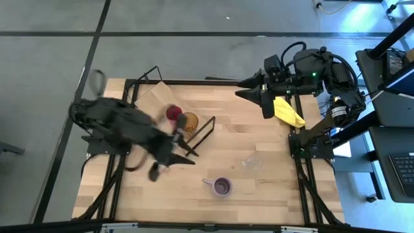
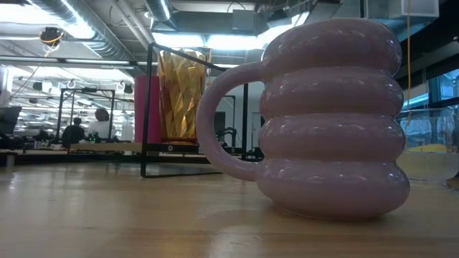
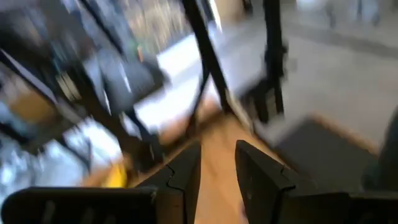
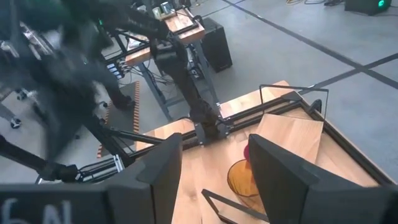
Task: Stack small to large cups/mugs on shelf
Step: Put the violet cup on the shelf
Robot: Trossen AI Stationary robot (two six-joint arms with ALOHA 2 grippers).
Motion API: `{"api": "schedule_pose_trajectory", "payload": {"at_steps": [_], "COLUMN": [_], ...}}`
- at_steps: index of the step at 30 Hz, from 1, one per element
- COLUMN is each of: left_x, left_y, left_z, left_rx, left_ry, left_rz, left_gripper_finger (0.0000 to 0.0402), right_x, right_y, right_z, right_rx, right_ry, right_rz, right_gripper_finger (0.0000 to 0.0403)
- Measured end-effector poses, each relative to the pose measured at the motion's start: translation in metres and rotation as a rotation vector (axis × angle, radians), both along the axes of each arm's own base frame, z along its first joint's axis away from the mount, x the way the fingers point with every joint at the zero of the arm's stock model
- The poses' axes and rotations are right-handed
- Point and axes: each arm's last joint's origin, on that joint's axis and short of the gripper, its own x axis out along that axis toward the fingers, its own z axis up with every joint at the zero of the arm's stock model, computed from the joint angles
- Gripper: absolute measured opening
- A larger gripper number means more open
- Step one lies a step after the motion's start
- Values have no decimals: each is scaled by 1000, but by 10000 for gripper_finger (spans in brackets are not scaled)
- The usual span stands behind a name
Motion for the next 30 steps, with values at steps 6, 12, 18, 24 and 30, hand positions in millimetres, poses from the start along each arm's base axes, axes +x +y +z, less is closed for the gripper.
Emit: {"api": "schedule_pose_trajectory", "payload": {"at_steps": [6, 12, 18, 24, 30], "left_x": [57, 91, 95, 101, 106], "left_y": [2, -7, -25, -49, -75], "left_z": [-61, -123, -161, -180, -191], "left_rx": [59, 132, 160, 129, 161], "left_ry": [264, 496, 628, 639, 594], "left_rz": [9, 59, 239, 260, 187], "left_gripper_finger": [94, 94, 94, 94, 94], "right_x": [-1, -3, -7, -7, -7], "right_y": [0, -1, -1, -1, -1], "right_z": [-2, -9, -17, -18, -18], "right_rx": [6, 12, 25, 23, 17], "right_ry": [22, 100, 188, 195, 195], "right_rz": [-6, -16, -25, -24, -22], "right_gripper_finger": [186, 186, 186, 186, 186]}}
